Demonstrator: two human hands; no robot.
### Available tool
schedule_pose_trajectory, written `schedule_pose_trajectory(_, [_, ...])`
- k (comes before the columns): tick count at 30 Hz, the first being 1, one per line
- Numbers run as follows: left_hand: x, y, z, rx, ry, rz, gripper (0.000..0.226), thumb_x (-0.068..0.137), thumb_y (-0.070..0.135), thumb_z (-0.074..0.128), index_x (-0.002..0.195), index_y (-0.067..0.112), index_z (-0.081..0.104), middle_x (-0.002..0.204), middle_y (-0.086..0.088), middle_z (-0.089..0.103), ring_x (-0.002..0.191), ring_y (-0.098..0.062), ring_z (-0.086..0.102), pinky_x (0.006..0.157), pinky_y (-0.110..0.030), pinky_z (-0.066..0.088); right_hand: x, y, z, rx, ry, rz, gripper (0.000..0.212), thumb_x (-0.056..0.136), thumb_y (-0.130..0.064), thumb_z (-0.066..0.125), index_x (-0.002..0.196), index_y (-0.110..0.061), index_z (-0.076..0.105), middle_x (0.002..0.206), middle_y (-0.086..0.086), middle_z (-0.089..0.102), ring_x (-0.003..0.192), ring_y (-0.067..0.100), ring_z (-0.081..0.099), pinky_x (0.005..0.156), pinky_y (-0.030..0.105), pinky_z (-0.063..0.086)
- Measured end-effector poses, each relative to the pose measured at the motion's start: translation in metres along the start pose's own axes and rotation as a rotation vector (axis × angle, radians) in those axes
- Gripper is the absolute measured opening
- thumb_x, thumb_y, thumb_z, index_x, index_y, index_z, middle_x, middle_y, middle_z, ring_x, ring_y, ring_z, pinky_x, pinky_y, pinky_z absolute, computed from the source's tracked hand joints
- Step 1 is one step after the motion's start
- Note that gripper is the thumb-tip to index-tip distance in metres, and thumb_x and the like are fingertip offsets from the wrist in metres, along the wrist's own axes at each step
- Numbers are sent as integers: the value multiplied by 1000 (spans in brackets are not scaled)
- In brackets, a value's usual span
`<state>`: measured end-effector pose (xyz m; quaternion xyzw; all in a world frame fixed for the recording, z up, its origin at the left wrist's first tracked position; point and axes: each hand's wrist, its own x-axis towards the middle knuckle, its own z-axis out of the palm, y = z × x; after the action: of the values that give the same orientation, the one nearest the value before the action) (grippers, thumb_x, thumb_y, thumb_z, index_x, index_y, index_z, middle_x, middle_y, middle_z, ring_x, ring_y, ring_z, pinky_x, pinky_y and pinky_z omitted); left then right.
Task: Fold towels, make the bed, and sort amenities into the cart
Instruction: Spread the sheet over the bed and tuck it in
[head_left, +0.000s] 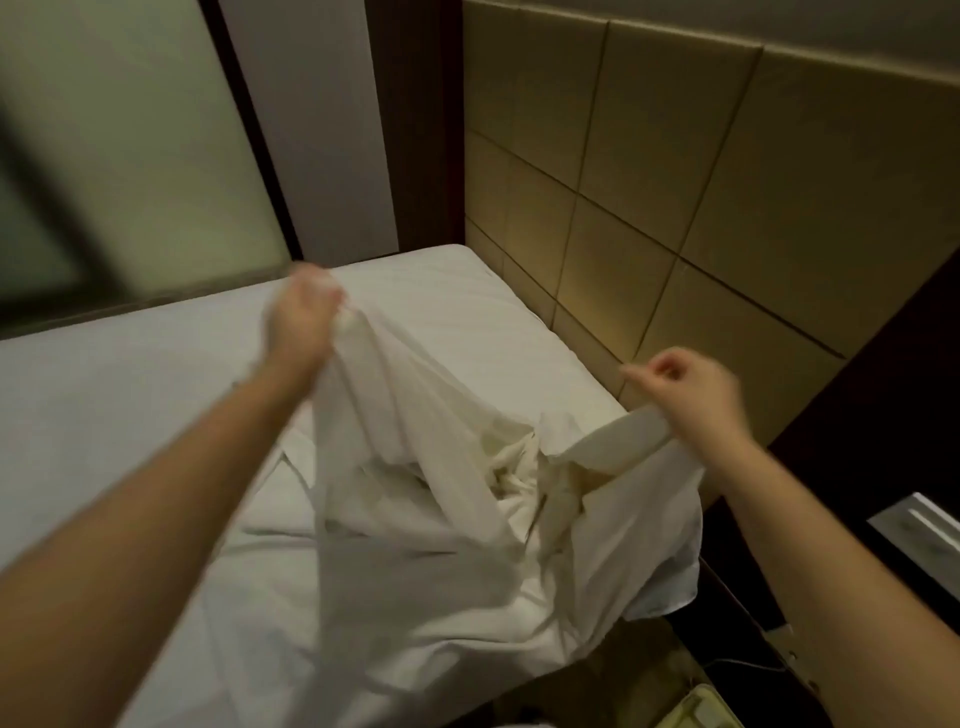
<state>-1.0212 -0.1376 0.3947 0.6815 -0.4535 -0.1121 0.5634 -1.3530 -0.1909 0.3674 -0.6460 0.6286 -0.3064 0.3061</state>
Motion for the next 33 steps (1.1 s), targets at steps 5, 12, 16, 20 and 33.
schedule_pose_trajectory(5, [19,-9,-8,682,-227,-110,30,101,5,32,120,-10,50,121,-32,52,115,-38,49,90,-36,31,13,-19,2,50,52,-48,17,90,-33,62,84,-17,61,82,0,59,80,18,57,72,29,48])
schedule_pose_trajectory(12, [20,-25,-56,64,139,-382,21,97,11,41,89,3,58,87,-14,55,93,-21,47,68,-25,41,-12,-23,38,228,44,-45,18,90,-33,62,79,-19,62,75,-2,58,72,18,52,61,27,41])
schedule_pose_trajectory(16, [-23,-64,-64,621,-345,-287,34,102,17,37,124,-3,54,126,-21,55,117,-33,52,93,-32,37,-27,2,60,-316,-367,139,52,77,-52,72,114,-19,55,110,2,60,98,22,60,78,33,50])
schedule_pose_trajectory(20, [-92,-107,-75,571,-917,-494,45,89,48,58,111,10,62,114,-5,59,103,-24,58,84,-30,44,-74,58,85,-940,-703,334,84,73,-53,75,136,-9,41,128,6,54,112,24,56,90,31,50])
schedule_pose_trajectory(33, [-150,-112,-141,554,-491,-356,22,98,24,50,108,10,64,115,-14,62,99,-24,55,85,-32,40,-131,145,37,-1106,-666,358,36,98,-21,41,130,-10,52,117,5,55,103,20,53,84,26,41])
